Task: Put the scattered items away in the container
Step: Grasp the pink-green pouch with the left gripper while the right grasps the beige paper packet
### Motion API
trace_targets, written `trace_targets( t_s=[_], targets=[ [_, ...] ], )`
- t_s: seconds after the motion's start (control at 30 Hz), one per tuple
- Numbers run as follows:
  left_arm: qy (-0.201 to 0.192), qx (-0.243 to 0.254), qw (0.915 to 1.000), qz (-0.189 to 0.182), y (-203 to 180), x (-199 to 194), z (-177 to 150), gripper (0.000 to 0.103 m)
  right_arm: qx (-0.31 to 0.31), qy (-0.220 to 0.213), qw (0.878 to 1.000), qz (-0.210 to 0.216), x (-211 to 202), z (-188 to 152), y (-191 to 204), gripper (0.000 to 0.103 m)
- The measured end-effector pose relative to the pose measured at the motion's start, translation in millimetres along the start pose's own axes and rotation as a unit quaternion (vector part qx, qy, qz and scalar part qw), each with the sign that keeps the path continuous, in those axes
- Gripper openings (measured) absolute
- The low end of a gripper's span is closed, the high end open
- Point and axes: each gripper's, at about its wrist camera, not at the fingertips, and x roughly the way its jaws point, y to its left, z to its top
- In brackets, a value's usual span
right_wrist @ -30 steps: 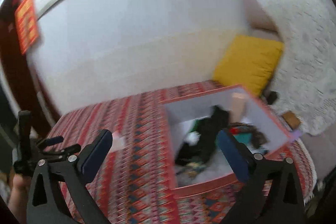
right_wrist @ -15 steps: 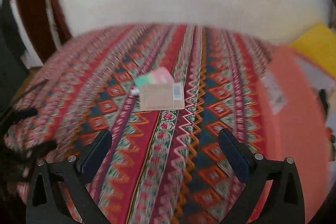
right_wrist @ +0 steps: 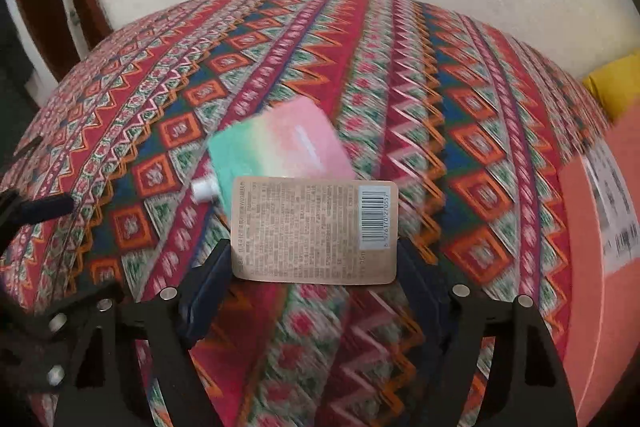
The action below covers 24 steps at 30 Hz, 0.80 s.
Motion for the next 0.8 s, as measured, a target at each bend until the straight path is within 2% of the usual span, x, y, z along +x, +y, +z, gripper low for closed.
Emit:
trace_targets(
  t_s=[0.03,0.07,0.17,0.27,0.4,0.43,0.47,0.57,0.8],
  targets=[
    [-0.001,0.008,1.0,-0.005,-6.2,4.6,5.5,0.097,0.0,0.002,1.0,0.0,-6.4,-4.7,-9.0,0.032],
    [-0.001,0.014,0.9998,-0.013,-12.0,9.2,11.1,0.097,0.006,0.006,1.0,0.002,-12.5,-9.7,-16.3,0.022],
    [-0.004,0.036,0.9992,-0.017,-25.9,23.8,31.3,0.097,0.03,0.029,0.999,0.002,-28.5,-27.7,-42.6,0.019],
    [-0.005,0.048,0.9987,-0.016,-35.1,39.9,57.1,0.097,0.027,0.04,0.999,0.004,-41.4,-48.2,-55.7,0.013],
    [-0.014,0.04,0.9989,-0.02,-34.3,54.2,75.7,0.097,0.036,0.034,0.999,0.02,-50.4,-63.5,-68.4,0.008],
    [-0.02,0.035,0.9989,-0.023,-33.4,56.2,78.0,0.088,0.041,0.034,0.998,0.025,-51.4,-64.0,-70.8,0.008],
    [-0.025,0.029,0.999,-0.023,-31.5,55.7,79.2,0.073,0.045,0.033,0.998,0.029,-52.2,-63.9,-72.8,0.008],
    [-0.034,0.006,0.9992,-0.019,-23.1,45.8,75.7,0.057,0.061,0.032,0.997,0.046,-56.5,-64.1,-79.5,0.008],
    [-0.043,-0.02,0.9988,0.008,-24.9,2.6,34.1,0.057,0.057,0.017,0.996,0.069,-86.6,-72.4,-64.7,0.008]
  ],
)
